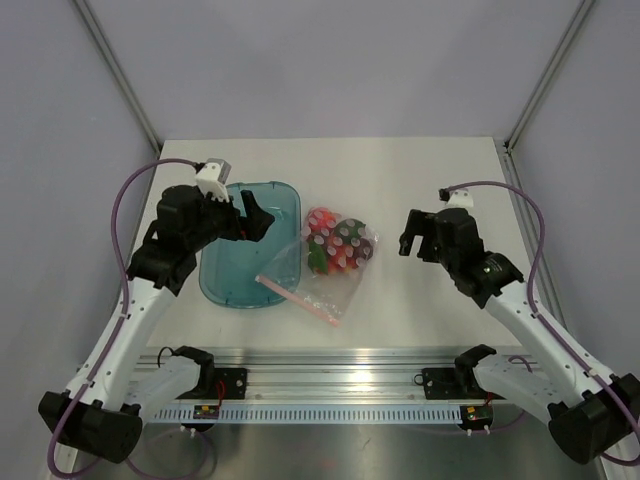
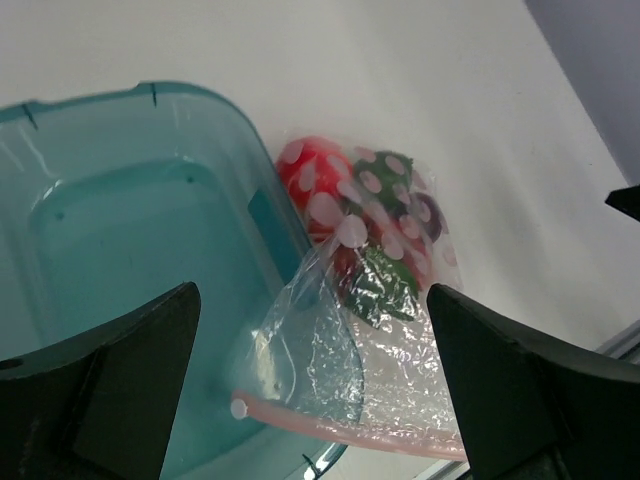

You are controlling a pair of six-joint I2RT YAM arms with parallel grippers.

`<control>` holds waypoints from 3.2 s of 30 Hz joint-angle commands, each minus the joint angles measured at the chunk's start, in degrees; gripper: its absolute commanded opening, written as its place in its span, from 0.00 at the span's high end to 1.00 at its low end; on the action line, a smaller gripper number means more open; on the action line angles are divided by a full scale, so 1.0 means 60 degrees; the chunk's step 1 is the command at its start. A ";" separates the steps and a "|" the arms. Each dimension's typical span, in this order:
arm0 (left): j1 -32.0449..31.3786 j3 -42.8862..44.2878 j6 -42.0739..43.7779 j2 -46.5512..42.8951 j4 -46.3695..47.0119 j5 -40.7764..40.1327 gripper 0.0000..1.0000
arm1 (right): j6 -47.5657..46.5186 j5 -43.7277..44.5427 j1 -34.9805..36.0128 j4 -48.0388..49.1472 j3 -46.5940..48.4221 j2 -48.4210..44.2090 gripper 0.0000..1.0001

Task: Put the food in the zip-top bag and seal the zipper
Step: Adjust the zipper food storage bag at the center of the board.

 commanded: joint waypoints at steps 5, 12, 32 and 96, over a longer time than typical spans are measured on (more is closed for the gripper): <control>0.0031 -0.1316 -0.1412 -0.0693 -0.0528 -0.1975 0.01 | -0.1481 -0.0315 0.2639 0.1703 -0.0360 0.0086 0.01; 0.0163 -0.0437 -0.1237 -0.0765 -0.1787 -0.2752 0.01 | -0.3400 0.1558 0.6344 0.2539 -0.0347 0.1007 0.01; 0.0661 -0.0275 -0.1706 -0.0942 -0.2858 -0.3280 0.01 | -0.6595 0.6100 1.0173 0.4369 0.0796 0.6209 0.59; -0.0349 -0.4333 0.5296 -0.1426 0.5592 0.5144 0.18 | -0.4735 -0.4751 0.2146 0.0752 0.2085 0.0672 1.00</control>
